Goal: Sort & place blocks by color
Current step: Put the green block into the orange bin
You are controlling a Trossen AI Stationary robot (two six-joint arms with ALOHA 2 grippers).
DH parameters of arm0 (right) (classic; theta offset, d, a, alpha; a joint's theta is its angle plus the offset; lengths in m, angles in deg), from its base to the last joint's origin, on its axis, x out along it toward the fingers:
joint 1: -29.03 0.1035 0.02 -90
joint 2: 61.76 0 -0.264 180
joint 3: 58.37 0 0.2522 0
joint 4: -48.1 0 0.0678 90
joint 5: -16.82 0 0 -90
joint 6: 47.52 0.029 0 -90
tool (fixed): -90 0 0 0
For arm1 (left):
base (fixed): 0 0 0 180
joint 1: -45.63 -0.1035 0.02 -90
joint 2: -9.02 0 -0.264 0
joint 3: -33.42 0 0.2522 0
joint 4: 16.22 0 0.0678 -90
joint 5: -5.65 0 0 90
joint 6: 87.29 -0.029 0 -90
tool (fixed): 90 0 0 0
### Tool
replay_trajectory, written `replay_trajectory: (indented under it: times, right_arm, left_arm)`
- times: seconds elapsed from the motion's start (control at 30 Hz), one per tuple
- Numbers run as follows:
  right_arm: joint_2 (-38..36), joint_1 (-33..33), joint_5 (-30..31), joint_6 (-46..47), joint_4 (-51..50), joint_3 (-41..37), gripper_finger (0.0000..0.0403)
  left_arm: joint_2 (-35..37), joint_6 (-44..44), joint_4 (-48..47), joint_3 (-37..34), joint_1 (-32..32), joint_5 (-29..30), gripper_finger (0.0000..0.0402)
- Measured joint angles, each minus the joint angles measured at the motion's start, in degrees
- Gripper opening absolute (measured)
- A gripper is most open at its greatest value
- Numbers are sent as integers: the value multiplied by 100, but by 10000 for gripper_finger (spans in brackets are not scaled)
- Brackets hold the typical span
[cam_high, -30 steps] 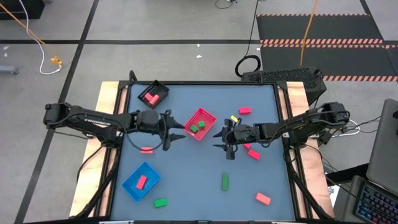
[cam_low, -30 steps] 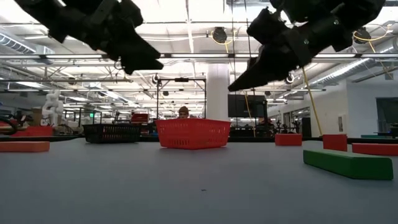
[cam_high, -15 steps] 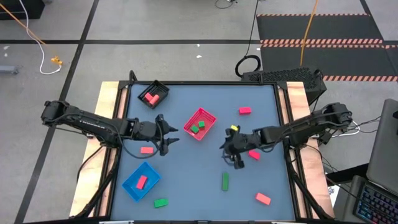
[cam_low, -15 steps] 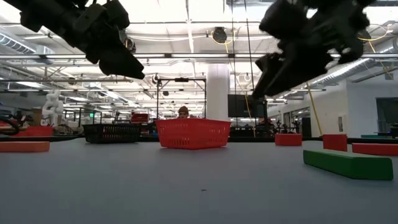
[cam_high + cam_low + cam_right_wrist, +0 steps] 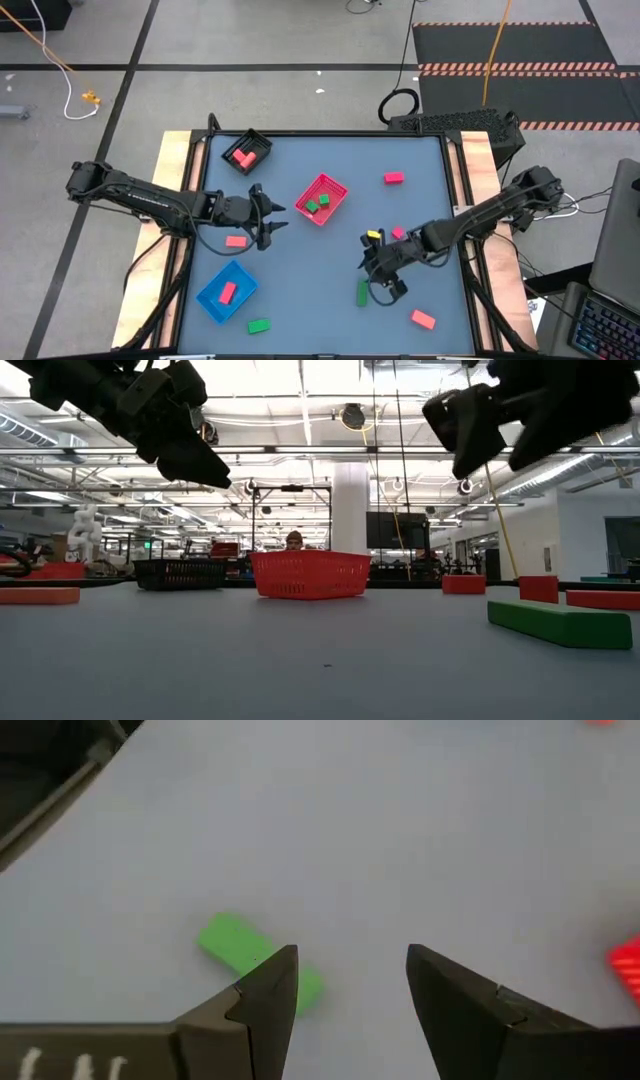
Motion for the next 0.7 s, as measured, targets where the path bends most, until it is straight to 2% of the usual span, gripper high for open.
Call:
replay_trajectory:
  times: [0.23, 0.33, 0.53, 0.7]
  right_arm:
    - [664, 250, -306, -564, 58, 0, 187]
    - [826, 404, -214, -1058, 163, 0, 206]
    - [1134, 520, 51, -1242, 1043, 0, 260]
    - [1425, 525, -5, -1231, 1296, 0, 271]
  left_arm:
    - [-2, 404, 0, 0, 30, 2, 211]
    - [-2, 489, 0, 0, 96, 2, 211]
    - [-2, 718, -2, 2, 282, 7, 211]
    - [-4, 809, -51, 2, 440, 7, 211]
